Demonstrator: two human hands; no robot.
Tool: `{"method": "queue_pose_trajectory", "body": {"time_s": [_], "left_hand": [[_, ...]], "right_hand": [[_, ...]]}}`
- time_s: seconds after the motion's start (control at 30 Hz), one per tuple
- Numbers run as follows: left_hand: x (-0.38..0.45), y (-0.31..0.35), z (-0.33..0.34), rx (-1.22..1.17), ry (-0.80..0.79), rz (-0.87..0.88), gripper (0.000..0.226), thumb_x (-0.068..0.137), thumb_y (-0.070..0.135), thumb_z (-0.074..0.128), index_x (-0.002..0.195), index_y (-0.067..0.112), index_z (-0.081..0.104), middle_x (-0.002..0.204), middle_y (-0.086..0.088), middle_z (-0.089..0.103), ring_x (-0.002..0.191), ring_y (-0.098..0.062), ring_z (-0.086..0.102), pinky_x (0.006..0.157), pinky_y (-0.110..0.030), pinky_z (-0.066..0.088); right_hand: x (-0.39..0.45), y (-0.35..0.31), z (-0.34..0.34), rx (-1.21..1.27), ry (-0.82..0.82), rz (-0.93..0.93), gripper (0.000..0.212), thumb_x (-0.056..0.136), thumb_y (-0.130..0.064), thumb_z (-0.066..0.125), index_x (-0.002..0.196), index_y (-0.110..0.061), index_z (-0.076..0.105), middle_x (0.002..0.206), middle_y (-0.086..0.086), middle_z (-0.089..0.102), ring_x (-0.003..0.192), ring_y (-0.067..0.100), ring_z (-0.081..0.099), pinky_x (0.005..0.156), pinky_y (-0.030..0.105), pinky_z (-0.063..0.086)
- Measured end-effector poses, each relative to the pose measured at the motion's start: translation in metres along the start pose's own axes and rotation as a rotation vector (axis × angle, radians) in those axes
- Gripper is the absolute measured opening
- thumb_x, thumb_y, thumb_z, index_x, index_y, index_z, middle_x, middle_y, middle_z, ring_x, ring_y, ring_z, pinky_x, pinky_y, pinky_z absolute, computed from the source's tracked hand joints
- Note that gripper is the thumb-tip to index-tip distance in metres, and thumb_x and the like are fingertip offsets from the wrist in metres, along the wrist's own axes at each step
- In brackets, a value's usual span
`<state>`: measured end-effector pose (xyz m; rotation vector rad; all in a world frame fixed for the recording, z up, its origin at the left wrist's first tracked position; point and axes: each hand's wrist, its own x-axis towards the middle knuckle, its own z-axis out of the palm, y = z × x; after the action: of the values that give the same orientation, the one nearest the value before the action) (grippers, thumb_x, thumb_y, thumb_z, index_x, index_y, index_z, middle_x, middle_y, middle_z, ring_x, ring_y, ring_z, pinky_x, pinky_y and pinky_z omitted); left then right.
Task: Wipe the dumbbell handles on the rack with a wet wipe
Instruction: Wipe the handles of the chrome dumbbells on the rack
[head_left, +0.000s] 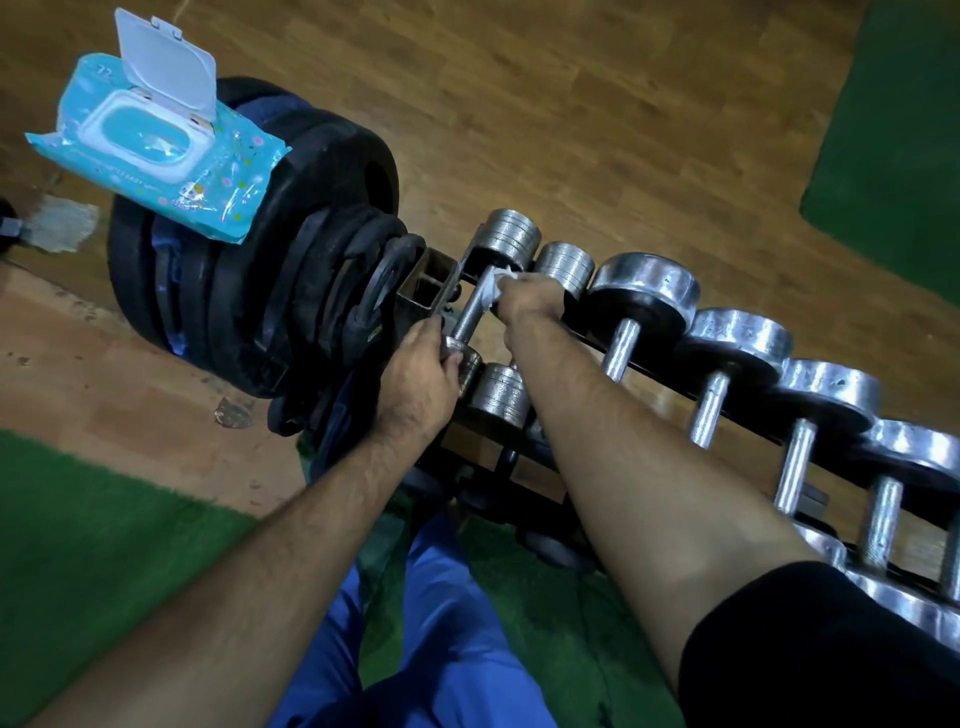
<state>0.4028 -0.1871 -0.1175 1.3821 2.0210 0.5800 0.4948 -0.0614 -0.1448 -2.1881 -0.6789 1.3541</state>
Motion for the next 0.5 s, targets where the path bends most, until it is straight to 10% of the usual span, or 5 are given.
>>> {"method": "queue_pose_trajectory", "body": {"time_s": [0.33, 0.5], "left_hand": [[-0.013, -0.006, 0.007, 0.015, 0.092, -0.128, 0.041, 0.09, 0.036, 0.063, 0.122, 0.012, 0.061, 0.116, -0.002, 0.061, 0.104, -0.023, 0.06, 0.081, -0.032, 0.049], [-0.014, -0.013, 0.011, 0.053, 0.029, -0.073, 0.061, 0.087, 0.033, 0.07, 0.139, 0.008, 0.05, 0.139, -0.002, 0.054, 0.123, -0.023, 0.054, 0.098, -0.032, 0.047]], "right_hand": [[-0.001, 0.01, -0.001, -0.218, -0.136, -0.026, 0.019, 0.07, -0.015, 0.085, 0.081, -0.008, 0.072, 0.084, 0.01, 0.075, 0.073, 0.025, 0.073, 0.069, 0.039, 0.063], [-0.026, 0.015, -0.011, -0.381, 0.039, -0.45, 0.015, 0.088, -0.022, 0.068, 0.099, -0.018, 0.077, 0.091, 0.0, 0.074, 0.08, 0.017, 0.066, 0.063, 0.022, 0.044]]}}
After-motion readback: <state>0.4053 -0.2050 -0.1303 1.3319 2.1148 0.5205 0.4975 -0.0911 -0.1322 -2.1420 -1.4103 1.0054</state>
